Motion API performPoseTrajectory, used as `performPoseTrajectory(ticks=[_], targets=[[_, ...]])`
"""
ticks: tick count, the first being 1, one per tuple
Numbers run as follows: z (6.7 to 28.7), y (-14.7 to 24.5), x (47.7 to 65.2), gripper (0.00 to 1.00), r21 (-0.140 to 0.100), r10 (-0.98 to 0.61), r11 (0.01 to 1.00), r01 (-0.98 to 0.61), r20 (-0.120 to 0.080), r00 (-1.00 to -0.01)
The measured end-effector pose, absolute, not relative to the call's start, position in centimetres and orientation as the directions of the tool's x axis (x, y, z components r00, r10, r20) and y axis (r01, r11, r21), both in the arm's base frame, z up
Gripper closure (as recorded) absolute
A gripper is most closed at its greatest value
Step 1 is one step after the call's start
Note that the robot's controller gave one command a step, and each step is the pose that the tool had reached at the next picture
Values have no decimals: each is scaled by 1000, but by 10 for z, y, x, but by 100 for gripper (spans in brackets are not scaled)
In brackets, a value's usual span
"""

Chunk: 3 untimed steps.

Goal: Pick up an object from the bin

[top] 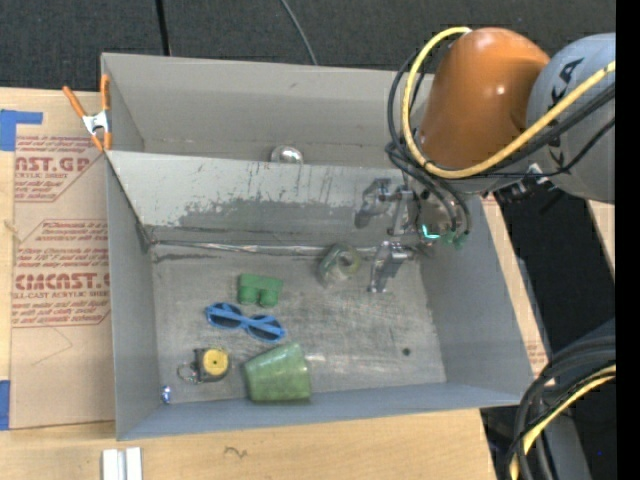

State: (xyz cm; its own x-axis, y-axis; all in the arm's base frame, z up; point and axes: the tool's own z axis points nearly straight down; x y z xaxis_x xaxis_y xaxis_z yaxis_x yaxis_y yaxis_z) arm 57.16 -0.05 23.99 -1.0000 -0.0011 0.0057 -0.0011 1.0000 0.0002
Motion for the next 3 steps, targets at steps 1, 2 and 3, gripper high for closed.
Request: performPoseTrajectory(ticks=[1, 2, 3], targets=[[182, 54, 594, 0, 2, -79, 997, -79, 2, -997], [85, 96, 572, 0, 2, 28, 1000, 28, 1, -1000], [75, 143, 558, 0, 2, -32, 999, -32, -5, -999]])
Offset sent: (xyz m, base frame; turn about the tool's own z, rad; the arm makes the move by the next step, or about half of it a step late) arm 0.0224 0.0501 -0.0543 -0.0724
